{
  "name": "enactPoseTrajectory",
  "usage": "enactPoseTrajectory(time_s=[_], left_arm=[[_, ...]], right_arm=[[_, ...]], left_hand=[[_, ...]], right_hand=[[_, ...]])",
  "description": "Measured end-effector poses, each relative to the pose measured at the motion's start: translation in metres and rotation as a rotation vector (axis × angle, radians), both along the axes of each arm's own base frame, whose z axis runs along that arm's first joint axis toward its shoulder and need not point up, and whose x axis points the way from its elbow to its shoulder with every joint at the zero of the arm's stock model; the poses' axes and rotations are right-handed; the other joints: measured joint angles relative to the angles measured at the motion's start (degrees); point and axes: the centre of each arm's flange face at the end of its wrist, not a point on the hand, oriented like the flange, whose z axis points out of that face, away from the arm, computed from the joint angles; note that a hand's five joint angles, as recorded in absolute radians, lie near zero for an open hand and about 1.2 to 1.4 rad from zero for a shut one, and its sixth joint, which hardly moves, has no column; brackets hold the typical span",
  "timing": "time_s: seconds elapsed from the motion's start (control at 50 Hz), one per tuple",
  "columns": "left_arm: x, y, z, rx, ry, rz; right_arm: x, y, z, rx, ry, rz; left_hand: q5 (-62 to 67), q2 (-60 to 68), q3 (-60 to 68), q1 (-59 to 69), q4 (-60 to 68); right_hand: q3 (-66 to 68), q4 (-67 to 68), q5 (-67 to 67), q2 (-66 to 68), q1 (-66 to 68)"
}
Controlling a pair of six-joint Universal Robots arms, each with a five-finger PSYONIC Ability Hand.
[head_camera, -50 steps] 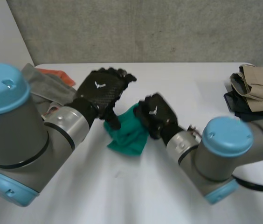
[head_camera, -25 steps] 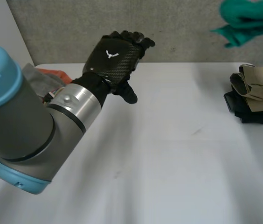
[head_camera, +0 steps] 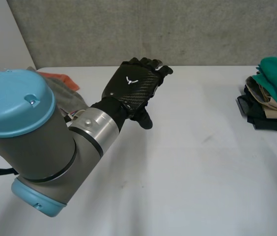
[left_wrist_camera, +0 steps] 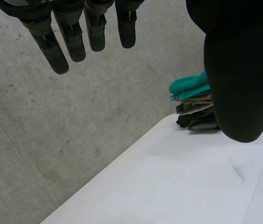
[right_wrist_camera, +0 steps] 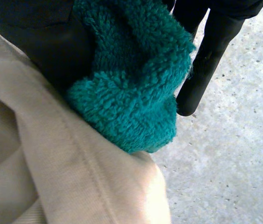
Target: Fold the laundry.
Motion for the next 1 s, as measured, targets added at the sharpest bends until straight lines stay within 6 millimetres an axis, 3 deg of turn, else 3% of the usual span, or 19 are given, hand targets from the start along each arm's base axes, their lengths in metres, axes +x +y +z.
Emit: enactPoseTrajectory(time_s=[0.06,0.12,0.16,0.24,0.34,0.5,0.56,0.6,0.64,0.72,0.76,0.82,0.9,0.96,1.0], left_arm=[[0.000,0.001,0.000,0.000,0.000,-0.002],[0.000,0.002,0.001,-0.001,0.000,-0.004],[0.000,0.003,0.001,-0.002,0.001,-0.004],[0.000,0.004,0.002,-0.002,0.003,-0.007],[-0.001,0.009,0.002,0.002,0.000,-0.025],[-0.001,0.030,0.008,-0.004,0.004,-0.112],[0.001,0.037,0.012,-0.012,0.008,-0.143],[0.002,0.040,0.015,-0.019,0.012,-0.162],[0.003,0.042,0.018,-0.024,0.016,-0.176],[0.004,0.044,0.023,-0.035,0.023,-0.192],[0.006,0.043,0.025,-0.042,0.026,-0.190],[0.012,0.034,0.031,-0.058,0.035,-0.161],[0.028,0.010,0.039,-0.082,0.046,-0.076],[0.042,-0.013,0.044,-0.096,0.051,0.000],[0.062,-0.041,0.046,-0.107,0.051,0.092]], right_arm=[[0.000,0.002,0.006,-0.003,-0.001,-0.003],[0.002,0.006,0.014,0.006,-0.007,-0.006],[0.003,0.010,0.021,0.021,-0.019,-0.014],[0.001,0.020,0.035,0.072,-0.049,-0.052],[-0.019,0.035,0.052,0.186,-0.101,-0.163],[-0.090,0.061,0.095,0.301,-0.074,-0.562],[-0.107,0.066,0.122,0.243,0.012,-0.699],[-0.107,0.066,0.139,0.183,0.054,-0.744],[-0.096,0.064,0.156,0.100,0.077,-0.748],[-0.055,0.063,0.188,-0.064,0.064,-0.660],[-0.022,0.068,0.202,-0.136,0.040,-0.547],[0.044,0.089,0.212,-0.181,0.009,-0.270],[0.123,0.132,0.200,-0.134,0.001,0.092],[0.163,0.163,0.183,-0.071,0.004,0.281],[0.196,0.194,0.162,0.011,0.005,0.428]], left_hand=[[0.00,0.00,0.00,0.00,0.00],[0.00,0.00,0.00,0.00,0.00],[0.00,0.00,0.00,0.00,0.00],[0.00,0.00,0.00,0.00,0.00],[0.00,0.00,0.00,0.00,0.00],[-0.01,0.00,0.00,0.00,0.00],[0.00,0.00,0.00,0.00,0.00],[0.00,0.00,0.00,0.00,0.00],[0.00,0.00,0.00,0.00,0.00],[-0.10,-0.06,-0.20,-0.01,-0.15],[-0.10,-0.06,-0.20,-0.01,-0.15],[-0.11,-0.06,-0.20,-0.01,-0.15],[-0.10,-0.06,-0.20,-0.01,-0.15],[-0.10,-0.06,-0.20,-0.01,-0.15],[-0.10,-0.06,-0.20,-0.01,-0.15]], right_hand=[[-10.22,-10.99,-9.87,-10.27,-10.41],[-41.10,-41.86,-40.87,-42.11,-38.26],[-51.23,-53.23,-48.73,-50.72,-43.87],[-54.21,-56.93,-50.99,-52.24,-44.06],[-54.21,-57.03,-51.50,-52.24,-44.06],[-54.21,-57.03,-51.50,-52.24,-44.06],[-54.21,-57.03,-51.50,-52.24,-44.06],[-54.21,-57.03,-51.51,-52.24,-44.06],[-54.21,-57.03,-51.51,-52.24,-44.06],[-54.21,-57.03,-51.51,-52.24,-44.06],[-54.21,-57.02,-51.51,-52.24,-44.06],[-54.21,-57.03,-51.52,-52.24,-44.06],[-54.21,-57.03,-51.52,-52.24,-44.06],[-54.21,-57.03,-51.53,-52.24,-44.06],[-54.21,-57.03,-51.53,-52.24,-44.06]])
